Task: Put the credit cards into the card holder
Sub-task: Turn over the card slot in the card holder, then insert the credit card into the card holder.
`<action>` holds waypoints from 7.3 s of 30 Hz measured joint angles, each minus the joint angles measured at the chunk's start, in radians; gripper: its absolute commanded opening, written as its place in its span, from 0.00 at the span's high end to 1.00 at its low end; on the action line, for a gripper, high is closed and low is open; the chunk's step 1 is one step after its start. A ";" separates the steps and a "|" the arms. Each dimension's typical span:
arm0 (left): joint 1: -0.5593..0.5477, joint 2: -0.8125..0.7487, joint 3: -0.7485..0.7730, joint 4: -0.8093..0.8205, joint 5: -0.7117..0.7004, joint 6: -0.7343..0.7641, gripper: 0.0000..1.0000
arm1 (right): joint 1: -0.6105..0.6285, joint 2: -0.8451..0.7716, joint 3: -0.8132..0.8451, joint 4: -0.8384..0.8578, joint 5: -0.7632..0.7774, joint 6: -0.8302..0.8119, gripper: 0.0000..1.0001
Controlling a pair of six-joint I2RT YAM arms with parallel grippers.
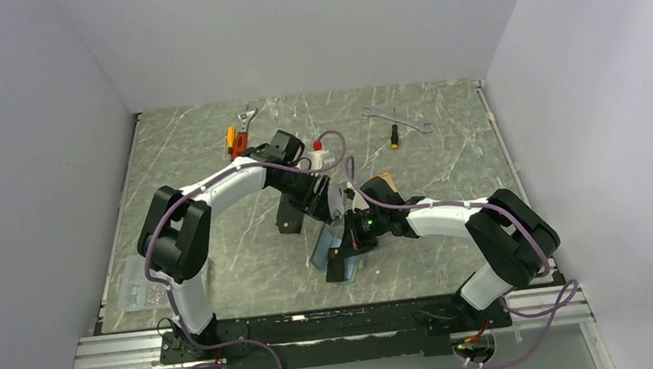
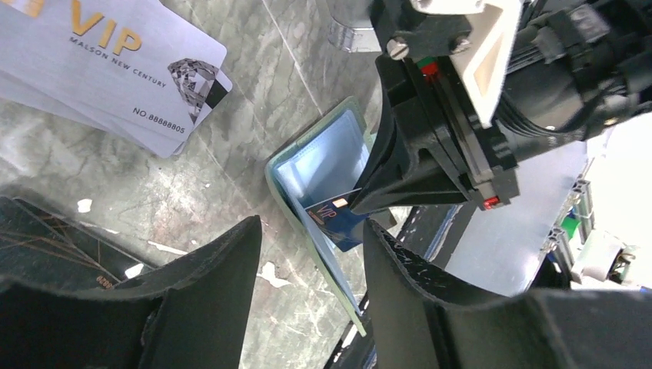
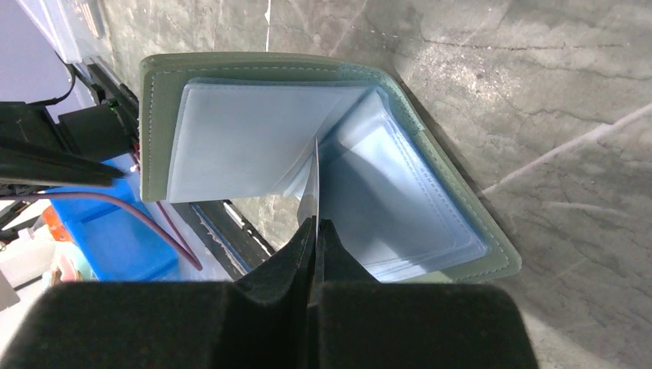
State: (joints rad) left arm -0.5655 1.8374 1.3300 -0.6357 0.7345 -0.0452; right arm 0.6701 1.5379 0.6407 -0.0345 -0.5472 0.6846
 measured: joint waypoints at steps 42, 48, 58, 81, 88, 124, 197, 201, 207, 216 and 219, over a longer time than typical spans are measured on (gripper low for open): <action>-0.047 -0.043 -0.297 0.089 -0.090 0.159 0.92 | -0.121 0.000 -0.115 0.262 -0.126 0.127 1.00; -0.040 -0.043 -0.316 0.126 -0.063 0.046 1.00 | -0.108 -0.023 -0.116 0.237 -0.083 0.129 1.00; -0.005 -0.040 -0.322 0.182 -0.026 -0.111 1.00 | -0.043 -0.186 -0.005 -0.079 0.174 0.084 1.00; 0.008 -0.040 -0.357 0.244 -0.067 -0.164 0.57 | -0.072 -0.163 -0.188 0.148 0.089 0.182 1.00; 0.011 -0.078 -0.357 0.216 -0.082 -0.132 0.51 | -0.082 -0.137 -0.204 0.205 0.058 0.183 1.00; 0.000 -0.059 -0.378 0.140 -0.053 -0.040 0.70 | -0.127 -0.140 -0.311 0.478 0.001 0.210 1.00; 0.028 -0.060 -0.400 0.163 -0.036 -0.099 0.77 | -0.089 0.020 -0.290 0.607 -0.055 0.181 1.00; 0.028 -0.060 -0.401 0.164 -0.036 -0.100 0.77 | -0.071 0.053 -0.280 0.622 -0.065 0.181 1.00; 0.028 -0.060 -0.401 0.164 -0.036 -0.103 0.74 | -0.064 0.097 -0.261 0.643 -0.094 0.179 1.00; 0.028 -0.060 -0.401 0.164 -0.034 -0.107 0.73 | -0.064 0.161 -0.225 0.656 -0.156 0.164 1.00; 0.028 -0.060 -0.401 0.164 -0.034 -0.107 0.73 | -0.066 0.184 -0.210 0.656 -0.182 0.151 1.00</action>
State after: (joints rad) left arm -0.5377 1.7779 0.9295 -0.4721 0.7006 -0.1524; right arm 0.6041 1.7218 0.4309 0.6216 -0.7288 0.8360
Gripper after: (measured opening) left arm 0.266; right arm 0.008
